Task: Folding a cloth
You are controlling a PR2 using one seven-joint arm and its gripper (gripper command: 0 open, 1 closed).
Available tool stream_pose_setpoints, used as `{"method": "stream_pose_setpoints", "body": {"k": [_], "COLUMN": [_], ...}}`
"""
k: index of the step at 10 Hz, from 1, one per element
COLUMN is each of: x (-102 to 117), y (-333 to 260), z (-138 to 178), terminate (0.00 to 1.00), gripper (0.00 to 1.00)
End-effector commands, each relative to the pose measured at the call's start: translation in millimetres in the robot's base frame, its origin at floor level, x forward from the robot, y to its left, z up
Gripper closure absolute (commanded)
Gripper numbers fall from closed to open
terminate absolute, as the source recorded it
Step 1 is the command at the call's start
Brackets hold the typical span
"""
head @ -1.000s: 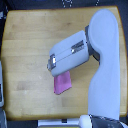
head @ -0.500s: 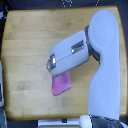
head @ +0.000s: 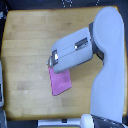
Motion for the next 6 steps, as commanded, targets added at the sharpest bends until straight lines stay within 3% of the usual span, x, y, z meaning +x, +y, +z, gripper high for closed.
{"method": "stream_pose_setpoints", "body": {"k": [1, 6], "x": [62.6, 123.9], "y": [-46.3, -99.3], "z": [93.4, 142.9], "terminate": [0.0, 0.0], "gripper": [0.0, 0.0]}}
